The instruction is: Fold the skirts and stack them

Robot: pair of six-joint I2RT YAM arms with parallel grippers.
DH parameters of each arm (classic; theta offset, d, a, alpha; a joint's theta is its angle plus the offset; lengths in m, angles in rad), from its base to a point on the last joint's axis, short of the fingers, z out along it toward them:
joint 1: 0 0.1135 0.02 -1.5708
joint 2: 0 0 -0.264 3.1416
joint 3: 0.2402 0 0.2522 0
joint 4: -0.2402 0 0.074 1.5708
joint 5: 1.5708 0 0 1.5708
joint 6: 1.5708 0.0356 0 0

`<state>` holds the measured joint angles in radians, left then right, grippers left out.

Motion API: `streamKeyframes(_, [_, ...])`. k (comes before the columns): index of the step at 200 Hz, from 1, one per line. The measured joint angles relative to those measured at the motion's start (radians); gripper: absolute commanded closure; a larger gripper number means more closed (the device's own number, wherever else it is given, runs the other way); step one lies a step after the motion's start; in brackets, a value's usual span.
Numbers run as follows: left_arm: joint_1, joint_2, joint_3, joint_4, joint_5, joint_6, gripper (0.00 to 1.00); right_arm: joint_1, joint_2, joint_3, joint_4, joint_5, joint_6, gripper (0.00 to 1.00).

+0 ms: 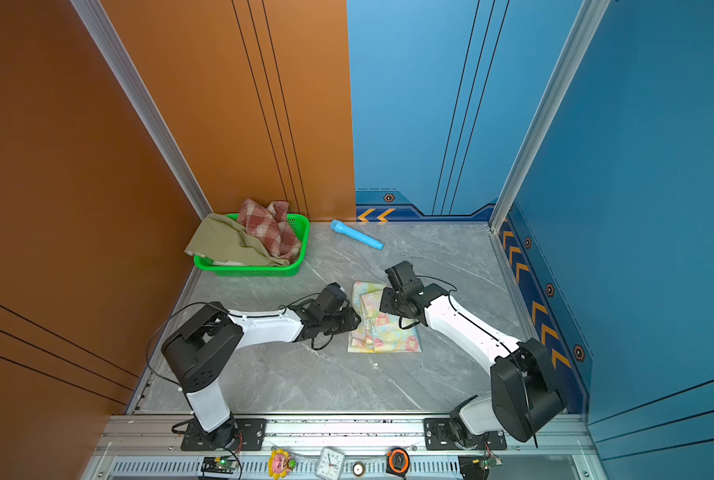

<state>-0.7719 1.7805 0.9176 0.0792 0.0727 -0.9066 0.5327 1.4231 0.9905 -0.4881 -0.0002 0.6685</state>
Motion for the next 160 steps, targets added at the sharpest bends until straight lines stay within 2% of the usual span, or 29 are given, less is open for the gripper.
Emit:
streamKeyframes(43, [0.036,-0.037,-0.023,-0.055,0.014,0.017,0.55,0.078,0.020,0.000,-0.002,0.047,-0.022,0.50])
streamKeyframes(81, [0.058,-0.004,0.018,-0.077,0.037,0.054,0.61,0.147,0.119,0.014,-0.008,0.089,-0.033,0.50])
streamKeyframes(123, [0.058,0.053,0.074,-0.071,0.053,0.086,0.71,0.216,0.238,0.083,-0.034,0.137,-0.044,0.49])
streamKeyframes(160, [0.064,0.081,0.082,-0.029,0.068,0.097,0.81,0.244,0.312,0.130,-0.048,0.171,-0.045,0.54])
